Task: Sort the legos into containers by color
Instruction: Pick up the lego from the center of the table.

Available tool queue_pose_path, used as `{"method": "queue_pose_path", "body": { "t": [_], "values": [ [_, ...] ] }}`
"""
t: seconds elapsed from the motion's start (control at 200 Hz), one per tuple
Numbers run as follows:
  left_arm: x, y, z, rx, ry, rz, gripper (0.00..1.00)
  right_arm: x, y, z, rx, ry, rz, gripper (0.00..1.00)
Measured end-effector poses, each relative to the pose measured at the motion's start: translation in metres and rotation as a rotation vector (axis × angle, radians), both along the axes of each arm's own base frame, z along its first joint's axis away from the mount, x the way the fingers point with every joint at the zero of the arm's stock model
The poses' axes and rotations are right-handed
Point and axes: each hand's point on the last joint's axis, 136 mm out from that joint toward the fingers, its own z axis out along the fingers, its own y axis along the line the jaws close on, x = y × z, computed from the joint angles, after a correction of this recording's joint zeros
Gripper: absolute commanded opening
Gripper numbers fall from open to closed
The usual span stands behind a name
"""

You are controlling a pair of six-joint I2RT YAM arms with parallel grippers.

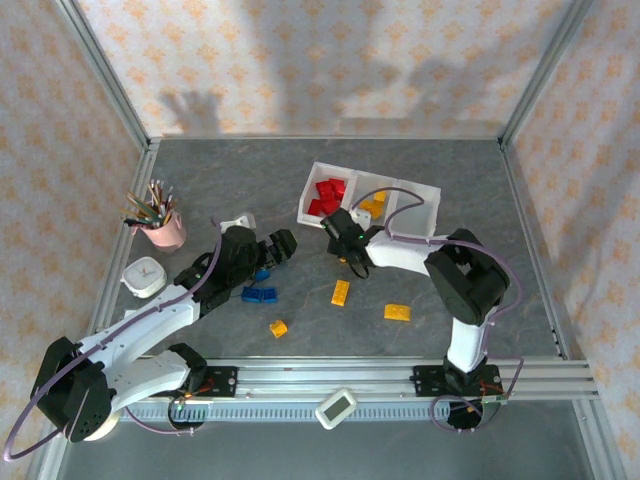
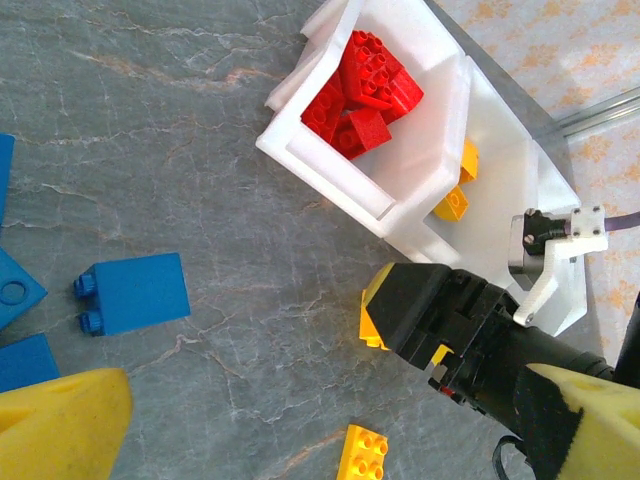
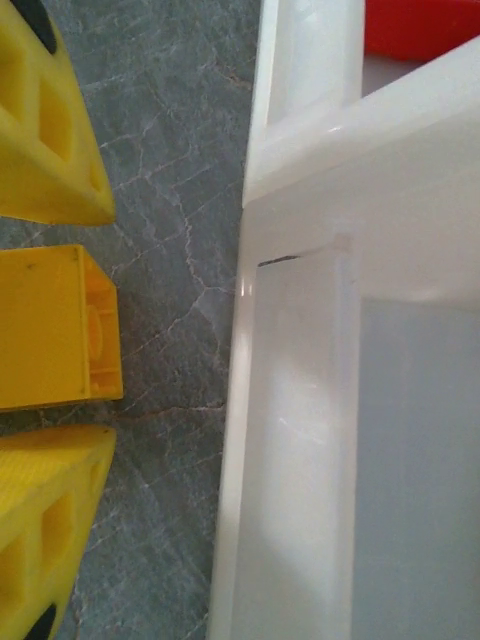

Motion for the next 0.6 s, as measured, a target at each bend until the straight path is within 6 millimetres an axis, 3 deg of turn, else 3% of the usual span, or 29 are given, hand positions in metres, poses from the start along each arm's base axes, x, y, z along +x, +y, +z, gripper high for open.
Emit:
{"method": "queue_pose_path", "body": {
  "t": [0.45,0.601],
  "values": [
    [-0.0001,0.0001,0.0001,0.000,0.000,0.000,0.99,-0.0008,0.0001,0.0006,-0.031,-0.004,0.054,0.29],
    [0.0001,-0.0002,0.0010,-0.001,-0.001,0.000,0.99,-0.0052,-0.0006,0.0073,-0.026,-0.004,0.077,0.27]
  ]
}}
